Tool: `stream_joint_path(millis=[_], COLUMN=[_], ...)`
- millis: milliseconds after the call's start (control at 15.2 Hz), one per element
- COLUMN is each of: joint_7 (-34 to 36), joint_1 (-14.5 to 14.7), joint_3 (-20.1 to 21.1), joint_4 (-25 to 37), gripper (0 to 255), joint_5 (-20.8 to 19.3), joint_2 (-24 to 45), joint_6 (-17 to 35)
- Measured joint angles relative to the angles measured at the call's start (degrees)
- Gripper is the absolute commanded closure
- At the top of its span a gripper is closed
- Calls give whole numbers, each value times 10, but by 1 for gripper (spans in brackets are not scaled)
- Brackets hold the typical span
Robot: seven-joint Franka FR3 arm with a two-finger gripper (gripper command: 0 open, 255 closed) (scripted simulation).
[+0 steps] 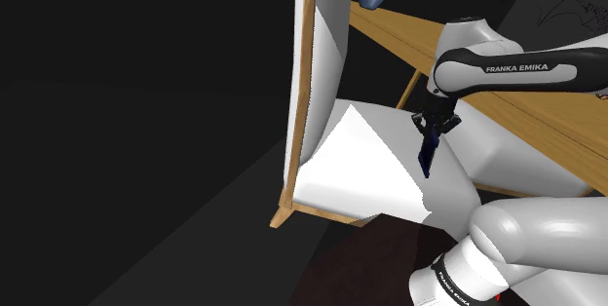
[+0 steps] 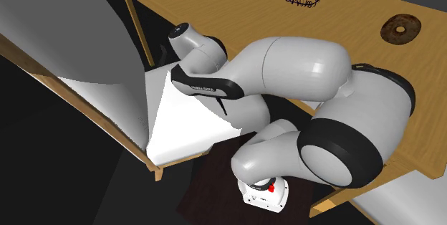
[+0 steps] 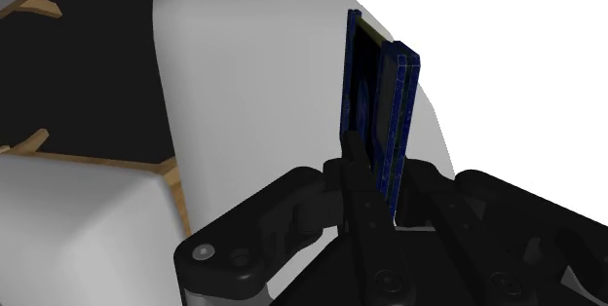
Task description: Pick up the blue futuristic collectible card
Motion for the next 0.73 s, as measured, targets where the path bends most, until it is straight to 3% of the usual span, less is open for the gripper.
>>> stream_joint_path(millis=[330, 726], joint_7=[0, -13], joint_1=[0, 2], joint_3=[0, 1], joint_4=[2, 39], gripper=[255, 255], joint_5=[1, 6], joint_2=[0, -10], joint_6=[-3, -47])
